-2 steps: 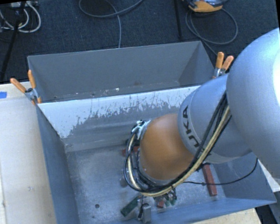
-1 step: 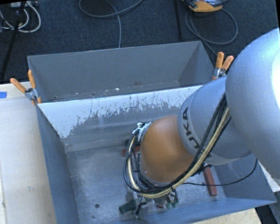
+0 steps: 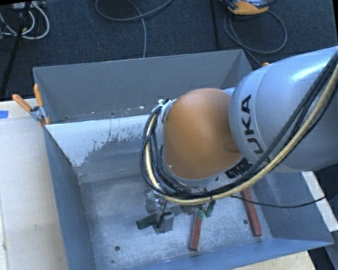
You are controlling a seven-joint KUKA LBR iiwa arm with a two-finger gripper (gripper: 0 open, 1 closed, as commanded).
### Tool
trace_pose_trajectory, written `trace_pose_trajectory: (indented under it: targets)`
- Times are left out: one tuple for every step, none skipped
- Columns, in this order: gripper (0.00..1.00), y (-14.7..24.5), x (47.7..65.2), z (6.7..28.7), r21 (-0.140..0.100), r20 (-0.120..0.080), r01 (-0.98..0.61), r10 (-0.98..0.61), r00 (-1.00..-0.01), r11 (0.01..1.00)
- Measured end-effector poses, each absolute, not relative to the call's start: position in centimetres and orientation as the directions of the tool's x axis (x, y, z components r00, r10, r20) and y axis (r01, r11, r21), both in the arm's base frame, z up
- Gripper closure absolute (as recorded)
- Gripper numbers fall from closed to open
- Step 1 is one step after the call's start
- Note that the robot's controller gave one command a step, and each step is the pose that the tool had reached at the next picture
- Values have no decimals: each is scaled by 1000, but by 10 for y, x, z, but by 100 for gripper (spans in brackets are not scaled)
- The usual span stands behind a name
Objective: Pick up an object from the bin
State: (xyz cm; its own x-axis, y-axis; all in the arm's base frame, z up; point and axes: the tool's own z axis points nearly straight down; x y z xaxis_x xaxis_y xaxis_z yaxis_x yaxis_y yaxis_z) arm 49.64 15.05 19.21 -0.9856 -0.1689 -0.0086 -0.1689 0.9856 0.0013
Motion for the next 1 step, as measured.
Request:
trace_pose_trajectory:
  targets:
    - [100, 150, 487, 263, 1, -8, -140, -140, -990, 990]
